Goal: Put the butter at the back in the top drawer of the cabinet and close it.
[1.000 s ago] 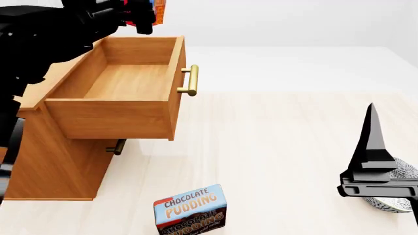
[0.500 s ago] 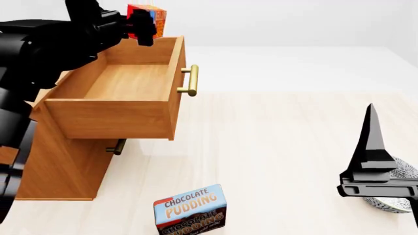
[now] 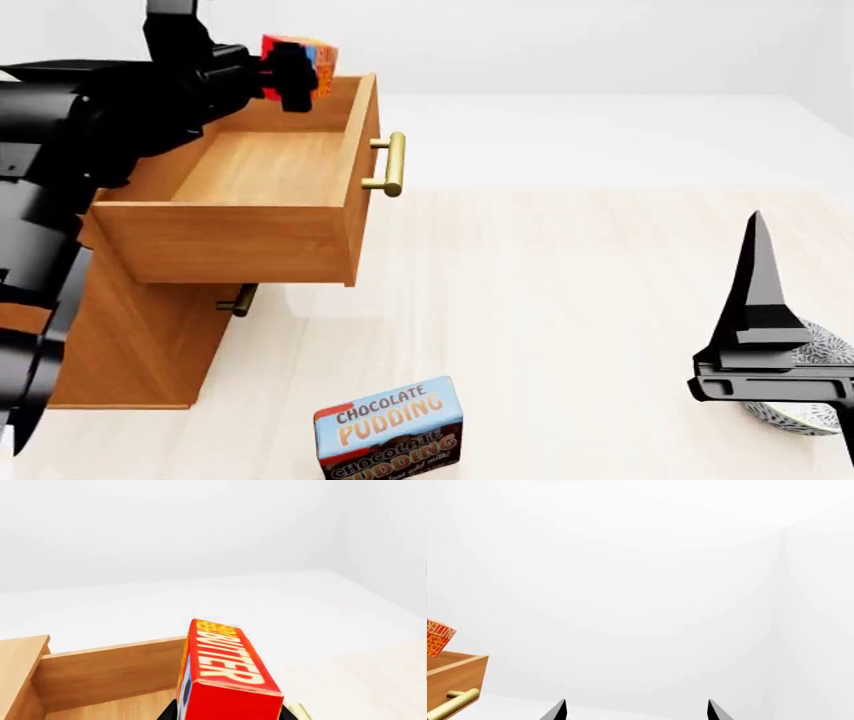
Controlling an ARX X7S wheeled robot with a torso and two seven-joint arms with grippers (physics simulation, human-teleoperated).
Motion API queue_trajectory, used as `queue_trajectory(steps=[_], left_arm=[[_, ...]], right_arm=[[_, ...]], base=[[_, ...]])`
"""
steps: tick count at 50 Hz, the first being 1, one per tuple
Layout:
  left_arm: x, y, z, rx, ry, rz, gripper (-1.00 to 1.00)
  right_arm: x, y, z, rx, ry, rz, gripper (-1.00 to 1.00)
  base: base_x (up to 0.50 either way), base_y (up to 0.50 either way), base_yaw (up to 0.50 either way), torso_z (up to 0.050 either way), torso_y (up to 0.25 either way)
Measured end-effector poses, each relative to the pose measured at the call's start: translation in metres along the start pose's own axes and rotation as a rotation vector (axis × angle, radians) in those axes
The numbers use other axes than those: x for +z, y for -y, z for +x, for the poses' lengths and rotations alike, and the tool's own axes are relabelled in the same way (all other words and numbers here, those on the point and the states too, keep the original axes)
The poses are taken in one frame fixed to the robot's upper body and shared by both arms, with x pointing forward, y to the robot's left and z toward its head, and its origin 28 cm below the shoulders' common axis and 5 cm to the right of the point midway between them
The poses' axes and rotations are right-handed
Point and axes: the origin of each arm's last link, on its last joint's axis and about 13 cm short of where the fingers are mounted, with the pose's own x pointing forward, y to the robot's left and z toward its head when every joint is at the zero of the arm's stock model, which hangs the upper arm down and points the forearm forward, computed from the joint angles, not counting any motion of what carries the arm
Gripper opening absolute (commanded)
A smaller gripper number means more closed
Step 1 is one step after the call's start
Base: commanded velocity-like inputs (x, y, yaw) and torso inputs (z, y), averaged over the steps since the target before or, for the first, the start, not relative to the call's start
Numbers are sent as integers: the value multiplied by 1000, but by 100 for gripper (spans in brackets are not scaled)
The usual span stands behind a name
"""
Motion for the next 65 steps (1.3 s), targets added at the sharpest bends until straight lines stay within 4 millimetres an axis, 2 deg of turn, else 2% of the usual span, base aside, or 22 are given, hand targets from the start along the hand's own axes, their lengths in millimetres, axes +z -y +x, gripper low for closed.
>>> queue_trajectory(steps=[65], left_arm=[[-29, -3, 16, 1, -153, -12, -100]], right_arm=[[3, -1, -1, -5, 7, 5, 100]], base=[[0, 0, 0, 0, 1]])
